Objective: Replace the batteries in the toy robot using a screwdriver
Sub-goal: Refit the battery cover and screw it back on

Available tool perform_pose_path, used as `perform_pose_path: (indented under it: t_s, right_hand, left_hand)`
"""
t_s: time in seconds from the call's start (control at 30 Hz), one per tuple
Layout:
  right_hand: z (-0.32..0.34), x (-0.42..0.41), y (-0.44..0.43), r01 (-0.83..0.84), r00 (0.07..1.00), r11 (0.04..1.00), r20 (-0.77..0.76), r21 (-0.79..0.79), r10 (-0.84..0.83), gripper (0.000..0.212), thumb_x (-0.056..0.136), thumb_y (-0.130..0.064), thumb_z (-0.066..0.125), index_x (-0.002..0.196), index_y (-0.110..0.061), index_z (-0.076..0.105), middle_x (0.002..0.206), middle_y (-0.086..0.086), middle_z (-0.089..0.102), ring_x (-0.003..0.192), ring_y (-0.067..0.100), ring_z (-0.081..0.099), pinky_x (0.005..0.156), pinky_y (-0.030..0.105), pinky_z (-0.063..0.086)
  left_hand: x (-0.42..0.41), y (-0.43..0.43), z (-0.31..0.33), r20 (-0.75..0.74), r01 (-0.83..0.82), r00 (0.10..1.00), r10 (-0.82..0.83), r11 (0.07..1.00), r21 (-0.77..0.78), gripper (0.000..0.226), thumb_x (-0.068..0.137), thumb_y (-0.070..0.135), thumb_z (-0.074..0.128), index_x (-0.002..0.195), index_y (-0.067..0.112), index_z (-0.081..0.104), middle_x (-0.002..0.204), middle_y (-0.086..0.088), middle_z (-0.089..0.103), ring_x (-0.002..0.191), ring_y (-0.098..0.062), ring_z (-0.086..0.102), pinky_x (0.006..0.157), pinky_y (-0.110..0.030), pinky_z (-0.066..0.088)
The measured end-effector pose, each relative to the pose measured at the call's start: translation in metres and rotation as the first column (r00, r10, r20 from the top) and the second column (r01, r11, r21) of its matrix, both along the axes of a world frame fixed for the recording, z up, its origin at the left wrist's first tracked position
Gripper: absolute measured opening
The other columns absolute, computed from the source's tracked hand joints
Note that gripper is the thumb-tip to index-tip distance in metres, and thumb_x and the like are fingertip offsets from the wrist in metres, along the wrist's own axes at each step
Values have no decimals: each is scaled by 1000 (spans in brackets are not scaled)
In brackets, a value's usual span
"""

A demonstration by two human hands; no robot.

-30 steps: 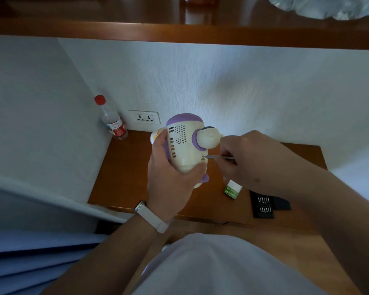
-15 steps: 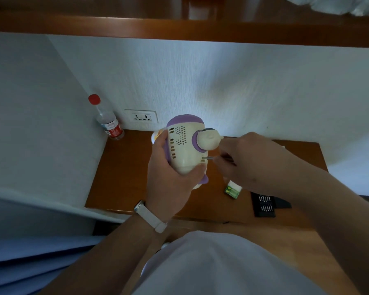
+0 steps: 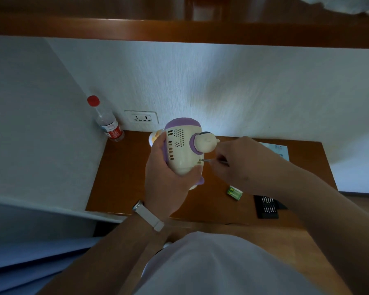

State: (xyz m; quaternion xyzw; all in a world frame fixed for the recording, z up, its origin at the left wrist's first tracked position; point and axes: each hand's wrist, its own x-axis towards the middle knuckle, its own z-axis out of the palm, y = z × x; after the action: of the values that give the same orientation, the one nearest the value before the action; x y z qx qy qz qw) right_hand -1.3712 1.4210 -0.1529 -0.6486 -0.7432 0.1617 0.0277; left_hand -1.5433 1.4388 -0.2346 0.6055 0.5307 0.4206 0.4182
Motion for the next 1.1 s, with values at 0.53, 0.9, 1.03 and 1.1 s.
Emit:
perform_pose_path:
  t_s: [0.53, 0.9, 1.03, 1.1]
  right_hand:
    - [-72, 13, 4, 92, 937, 988, -326, -126, -129, 15, 96, -34, 53, 85, -25, 58, 70, -5, 57, 60, 8, 51, 56, 22, 40]
    - [-166, -4, 1, 213, 818, 917, -452, -337, -357, 17, 98, -35, 53, 88, -24, 61, 79, 0, 60, 70, 13, 56, 63, 25, 45]
    - [-189, -8, 3, 222, 785, 903, -482, -367, -389, 23, 97, -36, 54, 85, -18, 61, 74, 5, 62, 67, 19, 59, 59, 32, 47]
    - [-197, -13, 6, 224, 767, 897, -498, -382, -404, 23, 97, -37, 54, 87, -17, 61, 75, 6, 62, 67, 21, 59, 59, 31, 46]
  left_hand:
    - [-23, 34, -80, 285, 153, 958, -17, 874, -461, 69, 84, 20, 75, 142, 26, 37, 125, 5, 58, 117, -22, 59, 84, -31, 60]
    - [-44, 47, -143, 326, 207, 945, -11, 793, -572, 84, 73, 27, 82, 145, 26, 39, 136, -3, 58, 126, -28, 57, 95, -50, 56]
    - [-50, 48, -161, 329, 230, 944, -34, 781, -581, 82, 78, 24, 84, 147, 27, 39, 138, -3, 57, 128, -30, 55, 96, -56, 54]
    - [-52, 50, -166, 341, 251, 939, -48, 774, -581, 80, 80, 20, 82, 147, 26, 38, 139, -5, 57, 129, -30, 55, 97, -57, 53]
